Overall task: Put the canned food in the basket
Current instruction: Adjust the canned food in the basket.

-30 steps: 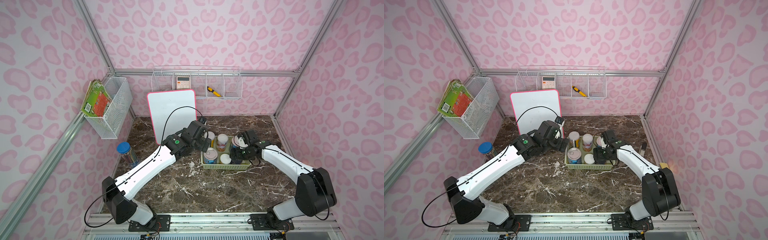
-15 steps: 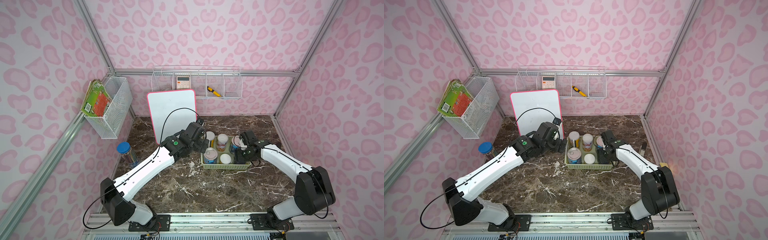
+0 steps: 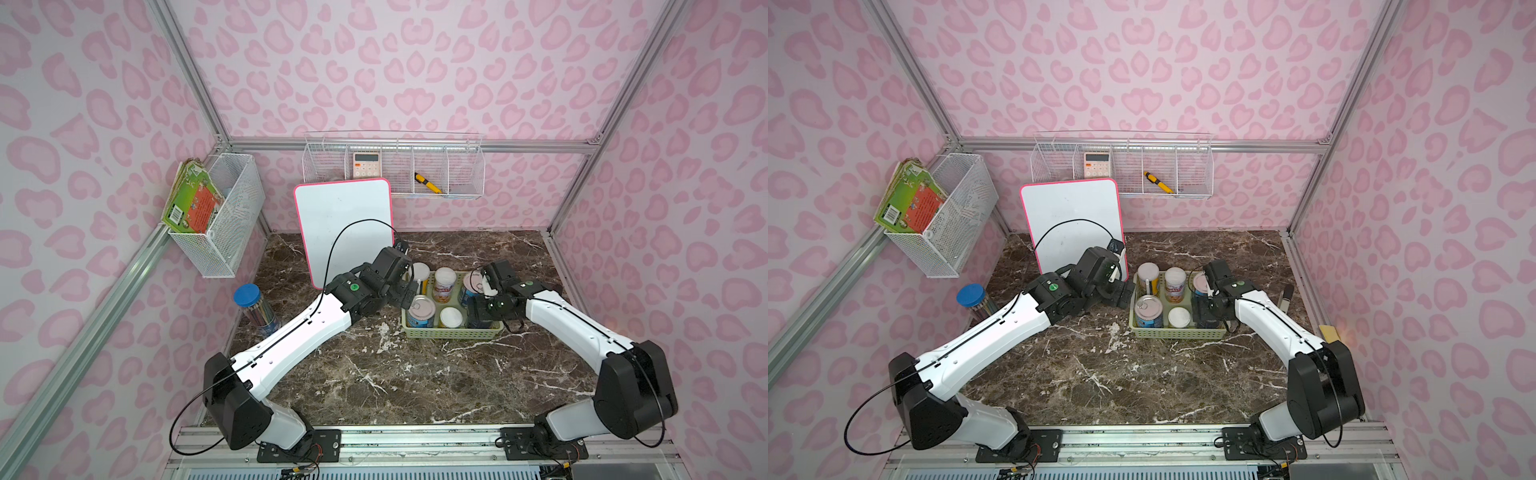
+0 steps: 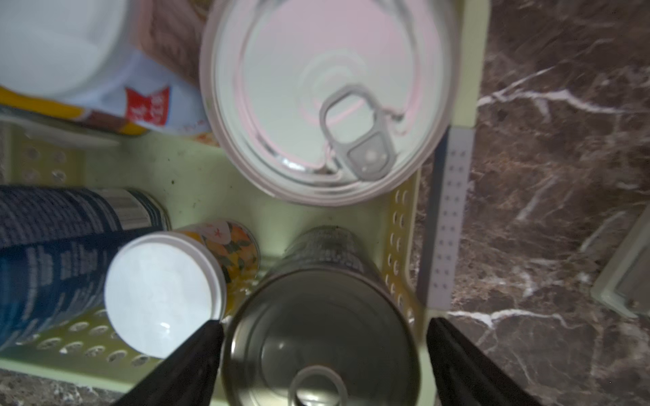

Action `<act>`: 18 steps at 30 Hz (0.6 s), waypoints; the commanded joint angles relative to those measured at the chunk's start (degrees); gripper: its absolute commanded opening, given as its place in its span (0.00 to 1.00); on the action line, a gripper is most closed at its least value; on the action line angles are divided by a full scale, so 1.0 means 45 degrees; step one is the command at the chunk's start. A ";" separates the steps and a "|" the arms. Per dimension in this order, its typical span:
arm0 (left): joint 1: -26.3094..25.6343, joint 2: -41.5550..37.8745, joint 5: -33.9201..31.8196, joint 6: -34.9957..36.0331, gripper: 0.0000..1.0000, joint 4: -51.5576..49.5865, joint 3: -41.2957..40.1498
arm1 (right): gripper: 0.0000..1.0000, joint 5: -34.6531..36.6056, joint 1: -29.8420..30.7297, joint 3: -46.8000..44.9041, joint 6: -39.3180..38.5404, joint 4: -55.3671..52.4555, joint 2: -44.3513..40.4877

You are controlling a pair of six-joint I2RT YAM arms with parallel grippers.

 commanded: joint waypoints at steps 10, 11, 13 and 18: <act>0.0020 -0.2380 0.0208 -0.1127 0.99 0.0921 -0.2411 | 0.99 0.1894 -0.0673 0.0173 -0.0257 0.0752 -0.2826; 0.0025 -0.2800 0.0261 -0.1224 0.99 0.1087 -0.2888 | 0.99 0.1785 -0.1050 -0.0310 -0.0407 0.1145 -0.3307; 0.0040 -0.3621 0.0236 -0.1424 0.99 0.1505 -0.3709 | 0.99 0.1104 -0.2095 -0.1046 -0.0475 0.1774 -0.4189; 0.0684 -0.6290 0.0000 -0.1883 0.99 0.3807 -0.6636 | 0.99 -0.0099 -0.4274 -0.3405 -0.0018 0.4665 -0.6344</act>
